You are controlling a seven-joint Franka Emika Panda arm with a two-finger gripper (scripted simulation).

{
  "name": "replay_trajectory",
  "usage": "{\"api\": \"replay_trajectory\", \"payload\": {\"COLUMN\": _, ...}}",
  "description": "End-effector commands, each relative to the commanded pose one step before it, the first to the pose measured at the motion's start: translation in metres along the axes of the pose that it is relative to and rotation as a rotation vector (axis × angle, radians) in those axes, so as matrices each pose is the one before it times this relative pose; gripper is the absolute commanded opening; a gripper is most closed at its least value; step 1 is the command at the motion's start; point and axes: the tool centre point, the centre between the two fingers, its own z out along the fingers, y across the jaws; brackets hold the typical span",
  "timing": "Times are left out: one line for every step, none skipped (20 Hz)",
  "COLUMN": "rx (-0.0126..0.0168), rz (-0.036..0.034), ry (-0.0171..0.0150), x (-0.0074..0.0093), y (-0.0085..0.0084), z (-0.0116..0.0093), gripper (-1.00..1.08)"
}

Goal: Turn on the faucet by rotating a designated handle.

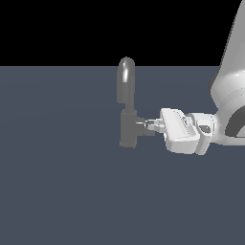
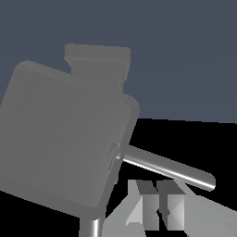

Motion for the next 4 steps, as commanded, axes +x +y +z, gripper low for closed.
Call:
{"api": "replay_trajectory", "payload": {"rx": 0.00622, "rz": 0.04525, "ry": 0.00556, "x": 0.03398, "y": 0.01823, "z": -0.00176, "gripper": -1.0}}
{"api": "replay_trajectory", "payload": {"rx": -0.0003, "rz": 0.00328, "ry": -0.00036, "x": 0.00613, "y": 0.00277, "z": 0.0, "gripper": -1.0}}
{"api": "replay_trajectory", "payload": {"rx": -0.00029, "rz": 0.00328, "ry": -0.00034, "x": 0.00611, "y": 0.00273, "z": -0.00001, "gripper": -1.0}}
{"api": "replay_trajectory", "payload": {"rx": 0.0, "rz": 0.0, "ry": 0.0, "x": 0.0, "y": 0.0, "z": 0.0, "gripper": -1.0}}
